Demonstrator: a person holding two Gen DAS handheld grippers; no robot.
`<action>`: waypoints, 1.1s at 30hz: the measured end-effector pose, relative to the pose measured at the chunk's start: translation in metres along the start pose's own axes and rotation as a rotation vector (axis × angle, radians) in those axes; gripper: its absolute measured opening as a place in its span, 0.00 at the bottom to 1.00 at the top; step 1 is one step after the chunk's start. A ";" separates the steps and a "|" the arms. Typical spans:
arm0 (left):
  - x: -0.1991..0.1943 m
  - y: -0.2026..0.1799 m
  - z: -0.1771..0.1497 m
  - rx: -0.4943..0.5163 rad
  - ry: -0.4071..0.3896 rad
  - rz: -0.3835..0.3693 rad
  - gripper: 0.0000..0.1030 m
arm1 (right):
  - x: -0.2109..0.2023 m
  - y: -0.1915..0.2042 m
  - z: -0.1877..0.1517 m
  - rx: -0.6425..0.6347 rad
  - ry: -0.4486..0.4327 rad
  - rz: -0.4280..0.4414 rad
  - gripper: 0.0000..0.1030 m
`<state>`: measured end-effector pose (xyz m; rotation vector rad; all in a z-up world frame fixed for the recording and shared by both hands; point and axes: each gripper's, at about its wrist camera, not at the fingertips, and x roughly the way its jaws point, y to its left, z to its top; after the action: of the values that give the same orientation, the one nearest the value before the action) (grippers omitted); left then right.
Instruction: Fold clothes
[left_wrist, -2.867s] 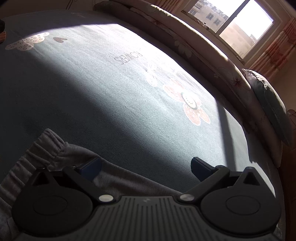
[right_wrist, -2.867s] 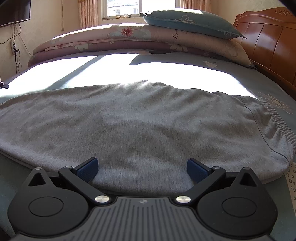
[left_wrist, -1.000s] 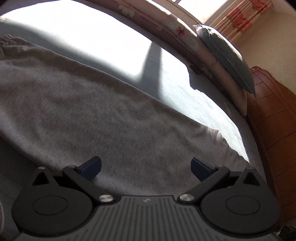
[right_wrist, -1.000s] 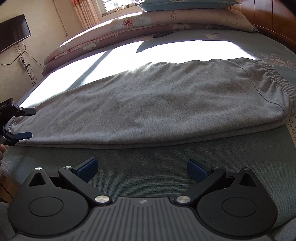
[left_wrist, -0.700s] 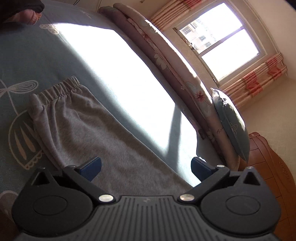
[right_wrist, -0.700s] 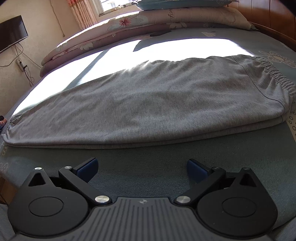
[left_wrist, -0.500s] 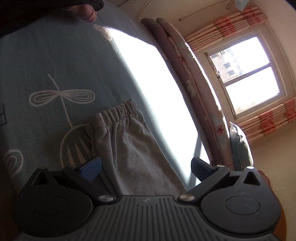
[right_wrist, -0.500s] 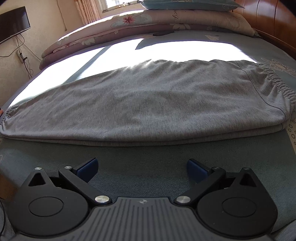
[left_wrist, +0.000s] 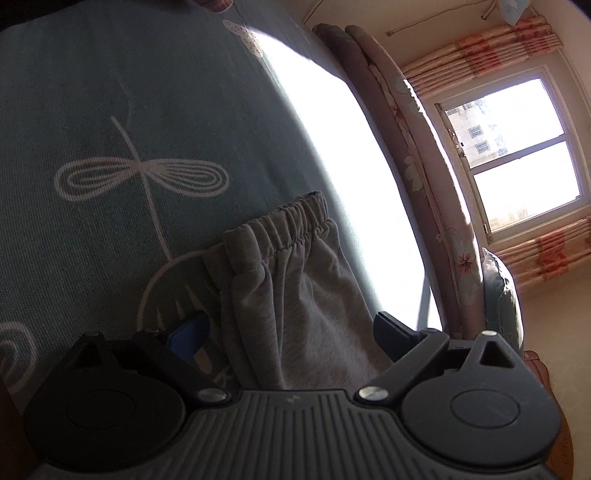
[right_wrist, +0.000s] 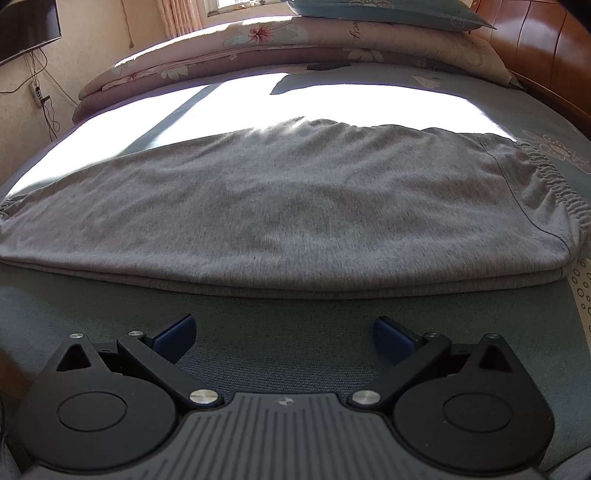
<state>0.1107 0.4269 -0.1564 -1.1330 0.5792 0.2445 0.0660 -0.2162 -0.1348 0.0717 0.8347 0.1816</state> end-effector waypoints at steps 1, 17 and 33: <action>0.002 -0.001 0.001 0.004 -0.001 0.000 0.92 | 0.001 0.000 0.001 -0.001 0.000 -0.002 1.00; -0.002 0.022 0.009 -0.091 -0.031 -0.171 0.92 | -0.024 0.046 0.030 -0.191 -0.086 0.062 1.00; -0.005 0.051 0.018 -0.162 0.000 -0.430 0.93 | 0.021 0.317 0.086 -0.833 -0.228 0.423 1.00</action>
<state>0.0881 0.4647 -0.1884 -1.3846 0.3069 -0.0816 0.1015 0.0993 -0.0496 -0.5097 0.4567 0.8883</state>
